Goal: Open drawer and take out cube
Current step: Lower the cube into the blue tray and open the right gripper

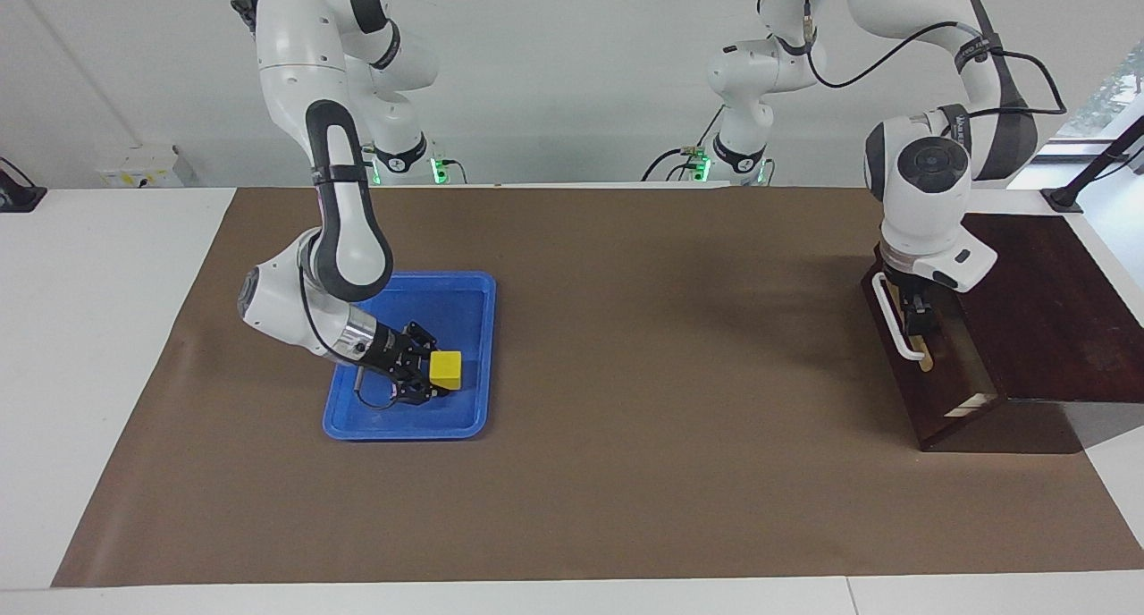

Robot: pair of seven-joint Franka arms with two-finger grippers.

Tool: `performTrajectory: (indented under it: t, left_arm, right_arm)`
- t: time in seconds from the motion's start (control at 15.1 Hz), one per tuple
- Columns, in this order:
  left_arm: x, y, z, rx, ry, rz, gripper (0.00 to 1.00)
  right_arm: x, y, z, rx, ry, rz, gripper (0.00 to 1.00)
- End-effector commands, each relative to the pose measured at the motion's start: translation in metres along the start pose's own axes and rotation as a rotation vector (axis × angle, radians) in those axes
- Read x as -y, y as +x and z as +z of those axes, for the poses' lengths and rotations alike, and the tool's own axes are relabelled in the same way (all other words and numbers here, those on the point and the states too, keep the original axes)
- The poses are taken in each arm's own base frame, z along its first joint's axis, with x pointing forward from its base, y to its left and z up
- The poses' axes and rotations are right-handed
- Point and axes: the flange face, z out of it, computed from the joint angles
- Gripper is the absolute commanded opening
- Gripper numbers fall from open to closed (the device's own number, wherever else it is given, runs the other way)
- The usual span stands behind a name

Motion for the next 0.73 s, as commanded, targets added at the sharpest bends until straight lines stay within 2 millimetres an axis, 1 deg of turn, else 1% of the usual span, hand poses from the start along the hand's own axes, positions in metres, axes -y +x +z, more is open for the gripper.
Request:
performTrajectory:
  t: [0.0,0.13,0.27,0.4,0.47,0.53,0.66]
  left_arm:
    - [0.005,0.006,0.002,-0.02,-0.01,0.015,1.0]
    - [0.006,0.01,0.003,-0.02,-0.009,0.008,1.0]
    - [0.008,0.016,0.005,-0.019,-0.008,0.009,1.0]
    - [0.008,0.017,0.006,-0.019,-0.011,0.03,1.0]
    - [0.009,0.022,0.009,-0.018,-0.006,0.028,1.0]
    - [0.009,0.025,0.008,-0.019,-0.009,0.024,1.0]
    - [0.009,0.024,0.009,-0.018,-0.009,0.025,1.0]
  right_arm:
    - [-0.007,0.0,0.002,-0.015,0.0,-0.001,0.63]
    - [-0.005,-0.002,0.0,-0.012,0.003,0.012,0.84]
    - [-0.004,-0.004,0.0,-0.011,0.002,0.019,0.86]
    - [-0.003,-0.013,0.004,-0.008,-0.003,0.025,0.86]
    - [-0.001,-0.016,0.003,-0.009,-0.002,0.035,0.86]
    - [0.002,-0.019,0.0,-0.005,-0.002,0.043,0.86]
    - [0.01,-0.035,-0.012,0.023,-0.026,0.058,0.87]
